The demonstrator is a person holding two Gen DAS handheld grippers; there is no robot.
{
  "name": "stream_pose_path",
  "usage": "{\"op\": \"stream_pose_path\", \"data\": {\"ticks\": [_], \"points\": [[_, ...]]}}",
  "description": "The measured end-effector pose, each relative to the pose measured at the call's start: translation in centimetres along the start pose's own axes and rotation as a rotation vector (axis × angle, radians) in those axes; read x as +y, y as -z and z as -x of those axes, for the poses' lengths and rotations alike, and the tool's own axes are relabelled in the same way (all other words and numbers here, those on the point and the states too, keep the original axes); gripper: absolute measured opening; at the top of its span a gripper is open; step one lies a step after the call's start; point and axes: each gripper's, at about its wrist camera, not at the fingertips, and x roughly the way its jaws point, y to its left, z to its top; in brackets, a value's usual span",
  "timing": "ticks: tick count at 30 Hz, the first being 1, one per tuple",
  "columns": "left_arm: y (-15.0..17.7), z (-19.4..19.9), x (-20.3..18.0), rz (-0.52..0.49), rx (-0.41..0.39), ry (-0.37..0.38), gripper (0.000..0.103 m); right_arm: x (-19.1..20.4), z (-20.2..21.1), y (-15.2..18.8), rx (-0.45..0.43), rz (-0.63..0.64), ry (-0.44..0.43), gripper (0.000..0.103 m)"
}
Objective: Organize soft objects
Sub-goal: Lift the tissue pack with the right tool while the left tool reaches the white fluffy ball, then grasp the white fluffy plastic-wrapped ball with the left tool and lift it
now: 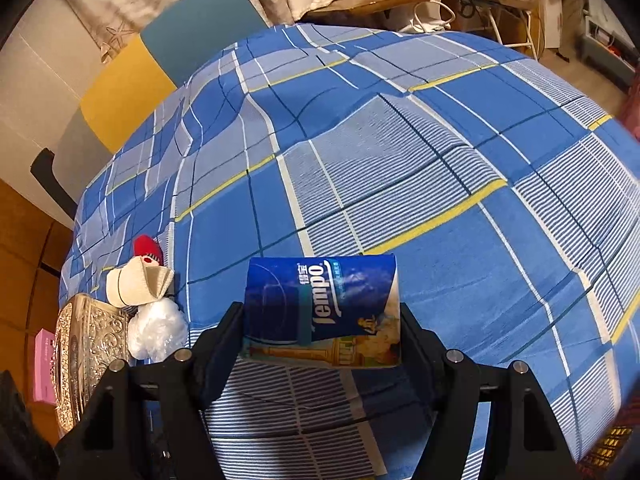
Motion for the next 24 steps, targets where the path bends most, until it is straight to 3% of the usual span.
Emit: {"op": "stream_pose_path", "data": {"ticks": [4,7,9,11,14,16,19,24], "points": [[-2.3,-2.2,-0.1,0.005,0.041,-0.205,0.043,0.0,0.3,-0.1,-0.005,-0.009,-0.020,0.073],[-3.6,-4.4,0.3,-0.001,0.082,-0.306,0.043,0.0,0.4,-0.1,-0.007,-0.012,-0.037,0.073],[-3.8,-5.6,1.0,0.019,0.113,-0.336,0.043,0.1,0.4,-0.1,-0.007,-0.013,-0.037,0.073],[-3.9,-6.9,1.7,0.044,0.141,-0.308,0.043,0.0,0.3,0.0,-0.003,-0.016,-0.042,0.073],[-4.1,-6.8,1.8,0.055,0.105,-0.282,0.040,0.0,0.3,0.0,-0.003,-0.022,-0.050,0.073],[-3.8,-6.6,1.9,0.058,0.083,-0.253,0.018,-0.1,0.3,0.0,-0.004,-0.022,-0.044,0.073],[-2.9,-6.1,1.6,0.047,0.056,-0.207,0.011,-0.3,0.1,0.0,0.001,-0.031,-0.044,0.073],[-1.5,-4.0,0.9,0.020,-0.008,-0.119,0.009,-0.2,-0.2,0.0,0.009,-0.026,-0.030,0.073]]}}
